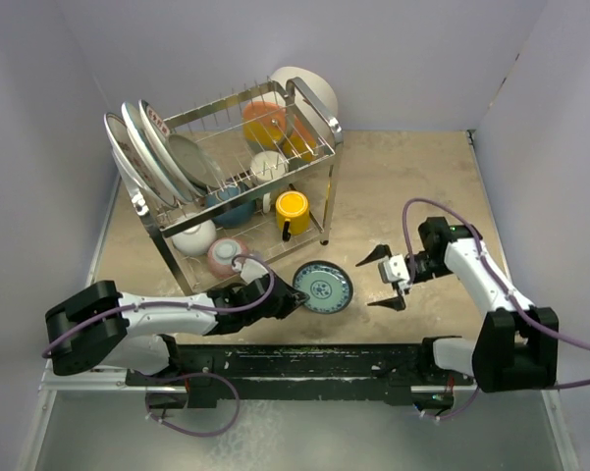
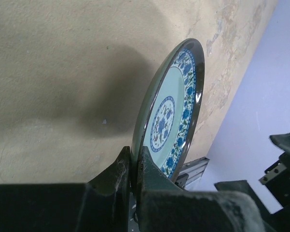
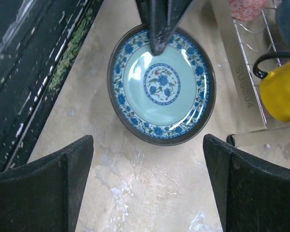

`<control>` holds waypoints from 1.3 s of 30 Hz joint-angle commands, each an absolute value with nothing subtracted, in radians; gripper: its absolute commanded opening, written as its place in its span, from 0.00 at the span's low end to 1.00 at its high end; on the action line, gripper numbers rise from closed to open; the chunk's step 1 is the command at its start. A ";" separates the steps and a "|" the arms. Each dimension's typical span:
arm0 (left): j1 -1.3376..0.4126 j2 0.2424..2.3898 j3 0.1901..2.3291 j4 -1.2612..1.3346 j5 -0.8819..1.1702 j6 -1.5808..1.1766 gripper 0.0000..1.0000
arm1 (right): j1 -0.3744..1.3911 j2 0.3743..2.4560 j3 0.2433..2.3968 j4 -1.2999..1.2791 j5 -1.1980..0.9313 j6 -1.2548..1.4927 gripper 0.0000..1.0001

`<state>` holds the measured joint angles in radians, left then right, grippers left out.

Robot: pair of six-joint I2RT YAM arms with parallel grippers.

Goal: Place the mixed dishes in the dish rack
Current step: Pick up the plate at the center of the board.

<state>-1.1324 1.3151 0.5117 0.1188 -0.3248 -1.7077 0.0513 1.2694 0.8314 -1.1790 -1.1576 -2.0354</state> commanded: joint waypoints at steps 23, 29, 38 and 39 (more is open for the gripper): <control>-1.118 1.258 0.465 0.284 -0.301 -1.838 0.00 | 0.339 1.132 0.631 -0.646 -0.912 -1.971 0.57; -1.118 1.256 0.462 0.291 -0.297 -1.836 0.00 | 0.367 1.137 0.626 -0.627 -0.889 -1.956 0.46; -1.118 1.257 0.456 0.289 -0.301 -1.840 0.00 | 0.377 1.130 0.627 -0.619 -0.882 -1.944 0.32; -1.117 1.257 0.456 0.288 -0.301 -1.841 0.00 | 0.377 1.128 0.627 -0.618 -0.882 -1.945 0.31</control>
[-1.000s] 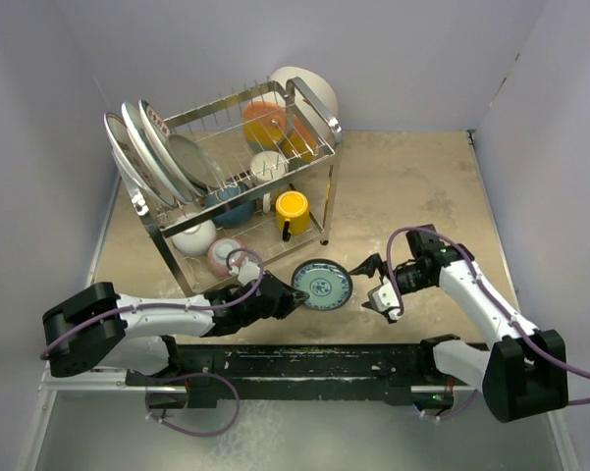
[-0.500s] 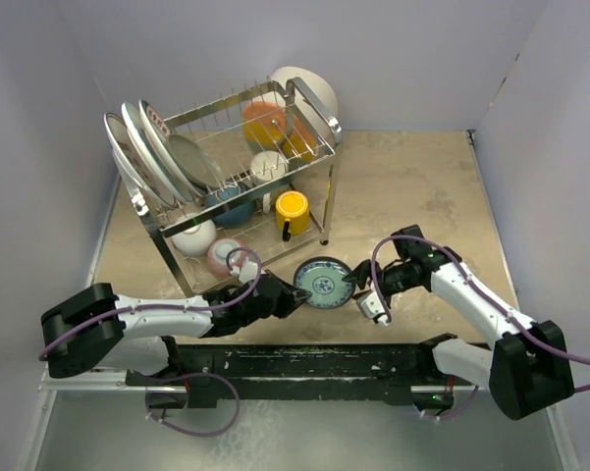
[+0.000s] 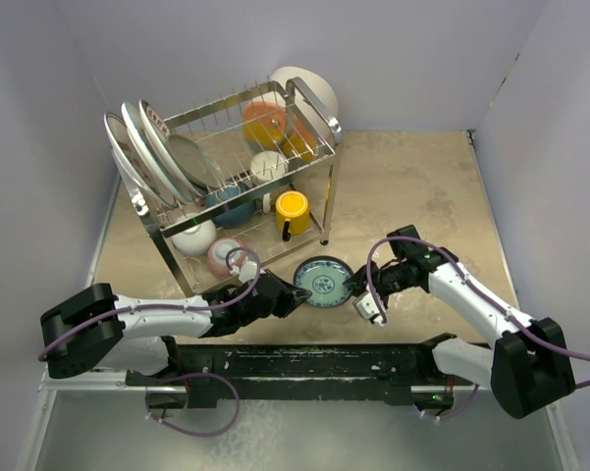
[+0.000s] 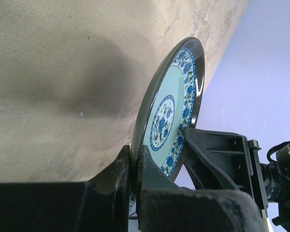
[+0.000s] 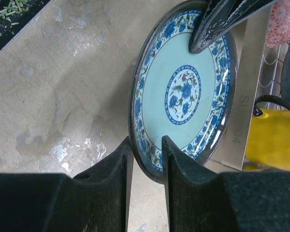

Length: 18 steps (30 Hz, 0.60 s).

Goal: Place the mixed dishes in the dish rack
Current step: Pick up the plate at the center of the board.

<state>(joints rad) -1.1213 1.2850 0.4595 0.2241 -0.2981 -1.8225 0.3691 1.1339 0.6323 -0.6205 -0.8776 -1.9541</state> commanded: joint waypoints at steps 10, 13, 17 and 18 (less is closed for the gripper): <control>-1.118 1.267 0.457 0.293 -0.301 -1.842 0.06 | 0.383 1.127 0.636 -0.624 -0.877 -1.940 0.10; -1.118 1.270 0.457 0.289 -0.304 -1.843 0.17 | 0.385 1.129 0.642 -0.628 -0.880 -1.932 0.03; -1.118 1.271 0.457 0.271 -0.316 -1.841 0.43 | 0.384 1.126 0.657 -0.641 -0.868 -1.919 0.00; -1.118 1.271 0.456 0.267 -0.319 -1.839 0.49 | 0.384 1.124 0.662 -0.647 -0.866 -1.916 0.00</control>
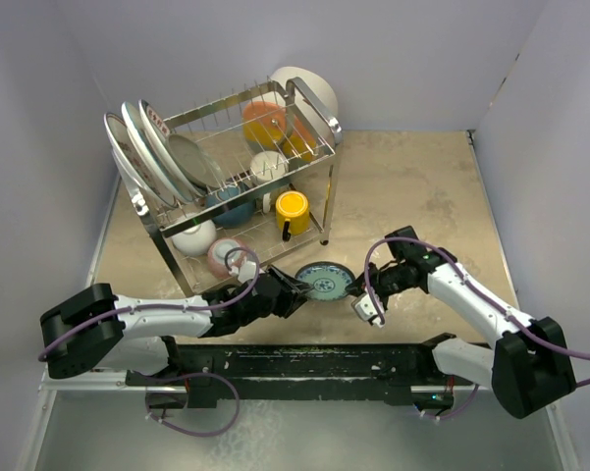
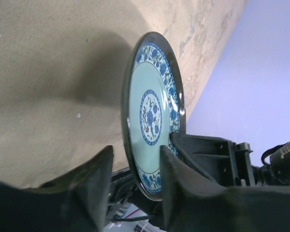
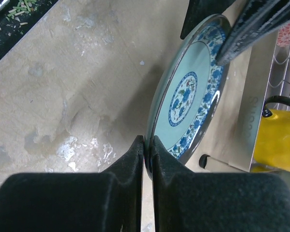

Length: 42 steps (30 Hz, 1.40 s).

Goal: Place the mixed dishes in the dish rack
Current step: Pick up the plate at the center of the board, then insert the plate into the dish rack.

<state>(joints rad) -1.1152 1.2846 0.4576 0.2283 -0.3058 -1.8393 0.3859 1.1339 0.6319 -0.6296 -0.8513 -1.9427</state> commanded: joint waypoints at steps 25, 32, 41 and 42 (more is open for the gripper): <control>-1.117 1.270 0.429 0.360 -0.369 -1.637 0.98 | 0.160 1.031 0.783 -0.769 -0.799 -1.709 0.00; -1.118 1.320 0.325 0.596 -0.391 -1.475 0.99 | 0.131 1.029 0.863 -0.632 -0.742 -1.259 0.00; -1.117 1.434 0.313 0.817 -0.327 -1.300 0.99 | 0.019 1.061 0.982 -0.520 -0.683 -0.845 0.00; -1.117 1.436 0.316 0.817 -0.322 -1.285 0.99 | 0.009 1.061 0.996 -0.518 -0.676 -0.809 0.00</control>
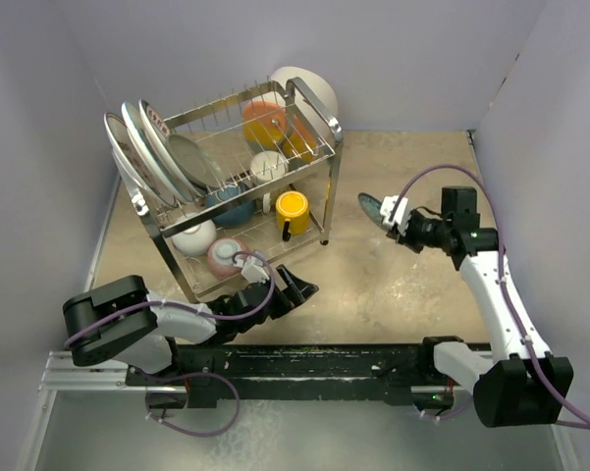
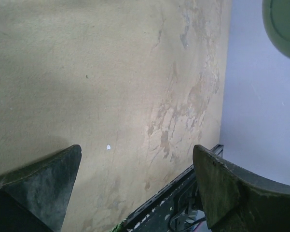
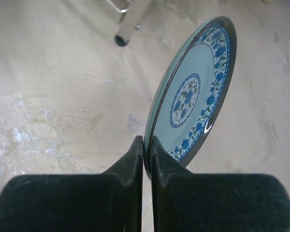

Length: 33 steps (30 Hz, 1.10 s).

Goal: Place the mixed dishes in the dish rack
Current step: Insert the plate into the dish rack.

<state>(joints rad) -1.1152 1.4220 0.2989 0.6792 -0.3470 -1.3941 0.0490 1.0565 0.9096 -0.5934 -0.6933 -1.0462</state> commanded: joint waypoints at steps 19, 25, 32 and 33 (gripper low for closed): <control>-1.117 1.429 0.406 0.692 -0.261 -1.150 0.99 | -0.020 1.121 1.578 -0.428 -0.643 -0.246 0.00; -1.116 1.433 0.415 0.691 -0.256 -1.141 0.99 | 0.001 1.213 1.765 -0.367 -0.790 -0.042 0.00; -1.117 1.442 0.429 0.685 -0.255 -1.138 0.99 | 0.191 1.320 1.914 -0.313 -0.759 0.102 0.00; -1.117 1.442 0.431 0.684 -0.255 -1.136 0.99 | 0.212 1.334 1.924 -0.299 -0.770 0.126 0.00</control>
<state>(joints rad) -1.1152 1.4376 0.3943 0.6628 -0.2607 -1.1641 0.1127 1.3025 1.8446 -0.3977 -0.7464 -0.0029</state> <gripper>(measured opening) 0.991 0.058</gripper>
